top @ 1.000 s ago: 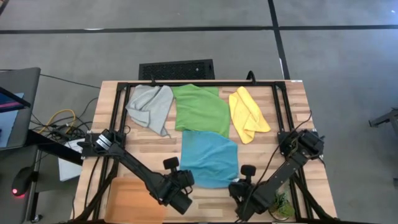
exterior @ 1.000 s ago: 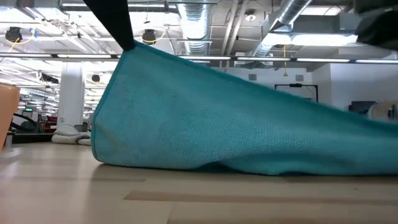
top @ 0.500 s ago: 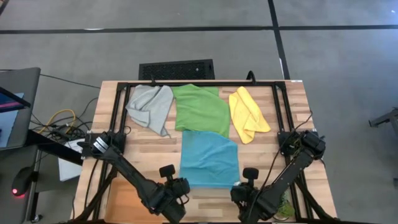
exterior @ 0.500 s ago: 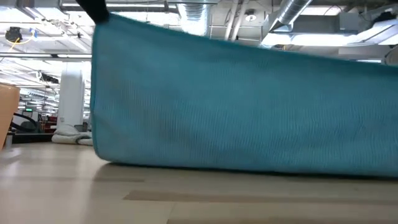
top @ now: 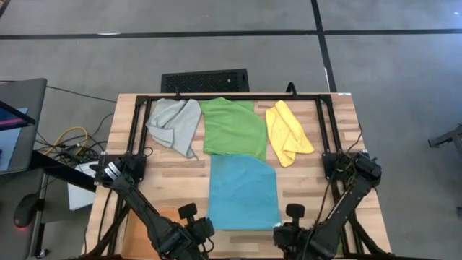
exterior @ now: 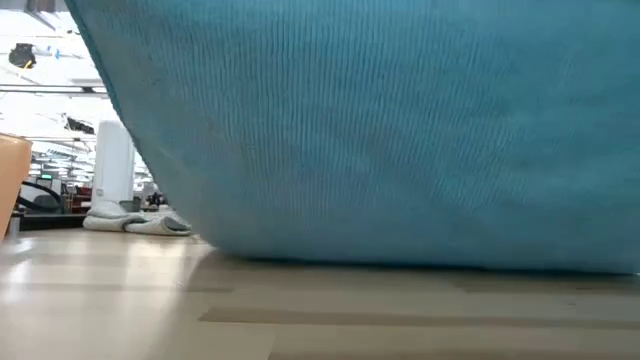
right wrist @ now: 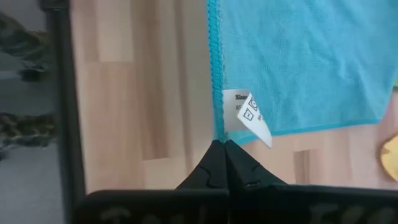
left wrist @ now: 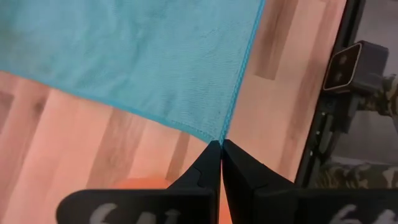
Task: Fold microfiber towels
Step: Fold the blue microfiber towel
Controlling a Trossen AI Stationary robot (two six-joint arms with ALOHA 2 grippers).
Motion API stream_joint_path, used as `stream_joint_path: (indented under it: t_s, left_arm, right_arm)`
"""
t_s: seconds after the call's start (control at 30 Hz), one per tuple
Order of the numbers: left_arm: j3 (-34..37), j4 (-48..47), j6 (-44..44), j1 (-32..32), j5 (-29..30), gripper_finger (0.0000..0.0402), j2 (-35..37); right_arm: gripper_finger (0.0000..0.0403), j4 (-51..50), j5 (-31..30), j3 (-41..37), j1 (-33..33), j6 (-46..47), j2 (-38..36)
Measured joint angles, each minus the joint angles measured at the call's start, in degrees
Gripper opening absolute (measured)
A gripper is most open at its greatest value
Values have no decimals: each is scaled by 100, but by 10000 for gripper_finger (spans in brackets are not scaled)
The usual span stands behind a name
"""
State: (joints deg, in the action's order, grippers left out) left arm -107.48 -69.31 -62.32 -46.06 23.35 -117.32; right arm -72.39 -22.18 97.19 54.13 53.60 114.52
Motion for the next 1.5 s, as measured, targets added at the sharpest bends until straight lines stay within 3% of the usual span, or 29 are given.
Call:
stream_joint_path:
  t_s: [0.33, 0.67, 1.1, 1.5]
  left_arm:
    - [-1, -16, -92, -55, 143, 0, 0]
    - [-2, -477, 270, 306, 624, 0, 0]
    - [-7, -2100, 281, 1054, 929, 0, 0]
    - [87, -2086, 871, 1573, 1340, 0, 7]
  right_arm:
    - [0, -121, 89, 50, -65, 42, 0]
    - [0, -1209, 63, 50, -497, 42, 0]
    - [1, -1778, -722, -173, -1358, -909, -3]
    - [1, -1774, -962, -791, -1979, -1357, -70]
